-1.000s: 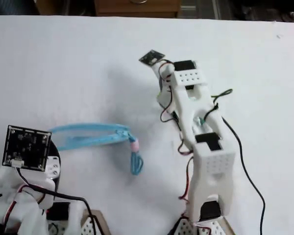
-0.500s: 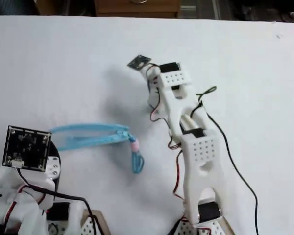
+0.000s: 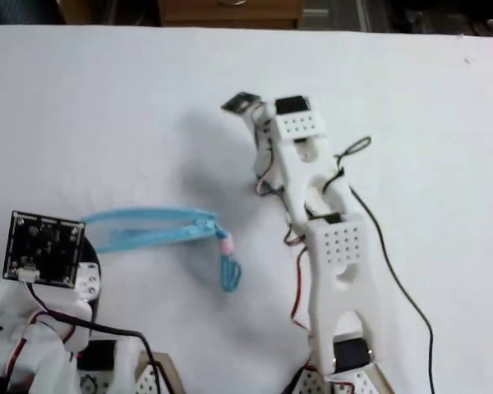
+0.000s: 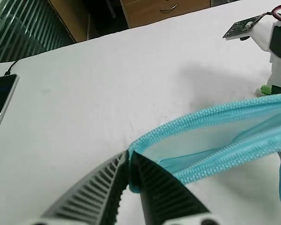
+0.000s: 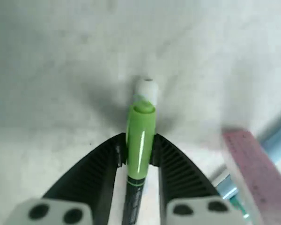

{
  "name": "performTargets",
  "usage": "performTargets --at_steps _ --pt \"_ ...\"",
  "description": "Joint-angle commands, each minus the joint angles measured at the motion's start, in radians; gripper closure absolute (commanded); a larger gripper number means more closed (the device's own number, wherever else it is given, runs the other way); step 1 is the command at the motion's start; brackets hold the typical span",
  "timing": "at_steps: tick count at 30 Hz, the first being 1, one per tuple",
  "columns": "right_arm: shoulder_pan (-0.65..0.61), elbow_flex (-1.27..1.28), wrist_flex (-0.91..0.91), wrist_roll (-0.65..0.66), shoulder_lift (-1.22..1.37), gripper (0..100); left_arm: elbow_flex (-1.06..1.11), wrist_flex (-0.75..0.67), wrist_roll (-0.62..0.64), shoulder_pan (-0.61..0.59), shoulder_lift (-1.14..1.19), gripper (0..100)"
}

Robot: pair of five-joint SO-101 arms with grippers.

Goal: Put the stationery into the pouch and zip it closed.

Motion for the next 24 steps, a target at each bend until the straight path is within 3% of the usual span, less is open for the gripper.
performTargets --at_steps 1,15,24 --pt "-0.033 -0.058 0.101 -0.083 -0.127 98.2 0.035 0.017 0.000 -0.007 0.005 98" --pt "-0.050 0.258 0.096 -0.405 -0.794 98.2 0.034 0.018 0.000 -0.007 0.005 98" --pt "-0.048 0.258 0.038 -0.598 -0.921 98.1 0.035 0.018 -0.002 -0.005 0.005 98"
